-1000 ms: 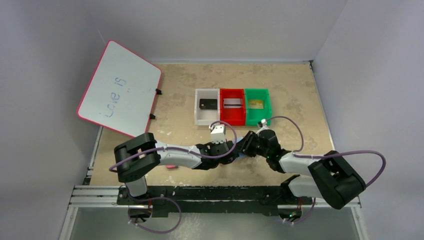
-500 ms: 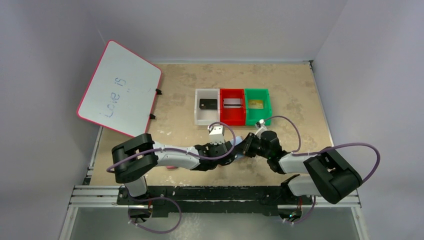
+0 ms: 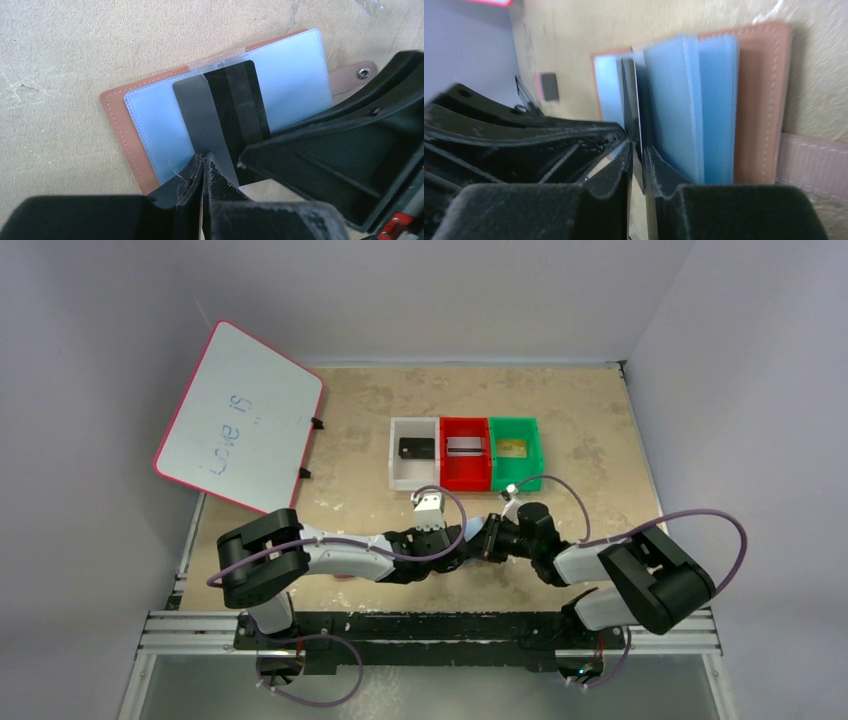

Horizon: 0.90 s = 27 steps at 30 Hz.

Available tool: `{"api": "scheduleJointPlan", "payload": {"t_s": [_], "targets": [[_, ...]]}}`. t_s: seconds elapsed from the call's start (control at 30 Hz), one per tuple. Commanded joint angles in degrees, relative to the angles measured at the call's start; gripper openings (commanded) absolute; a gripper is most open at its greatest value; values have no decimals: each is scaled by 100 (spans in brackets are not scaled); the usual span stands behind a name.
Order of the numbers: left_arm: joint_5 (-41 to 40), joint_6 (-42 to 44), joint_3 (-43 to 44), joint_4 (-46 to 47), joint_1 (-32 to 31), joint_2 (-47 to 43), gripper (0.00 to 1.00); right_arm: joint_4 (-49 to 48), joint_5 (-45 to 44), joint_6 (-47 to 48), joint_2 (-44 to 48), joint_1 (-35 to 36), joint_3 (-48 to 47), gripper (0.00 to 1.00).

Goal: Take the credit cards out of the card holder

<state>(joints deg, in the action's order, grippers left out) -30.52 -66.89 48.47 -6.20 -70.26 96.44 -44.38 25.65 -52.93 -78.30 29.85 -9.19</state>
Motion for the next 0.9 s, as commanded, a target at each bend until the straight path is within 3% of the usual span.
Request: {"api": "scheduleJointPlan", "payload": {"t_s": [0.0, 0.17, 0.3, 0.53, 0.77, 0.87], "targets": [[-15, 0, -121, -91, -14, 17, 0, -267, 709, 141, -431, 97, -179, 16], [-39, 1, -124, -143, -14, -5, 0, -646, 598, -132, -617, 101, -77, 9], [-86, -7, -139, -204, -14, -55, 0, -462, 255, -255, -368, 92, -18, 18], [-61, 33, -136, -181, -14, -71, 0, 126, -163, -166, -36, 92, -250, 22], [-85, 24, -151, -209, -14, -96, 0, 293, -445, -192, -7, 92, -303, 1], [-212, -55, -182, -301, -13, -187, 0, 839, -859, -189, 434, 95, -310, 0]]}}
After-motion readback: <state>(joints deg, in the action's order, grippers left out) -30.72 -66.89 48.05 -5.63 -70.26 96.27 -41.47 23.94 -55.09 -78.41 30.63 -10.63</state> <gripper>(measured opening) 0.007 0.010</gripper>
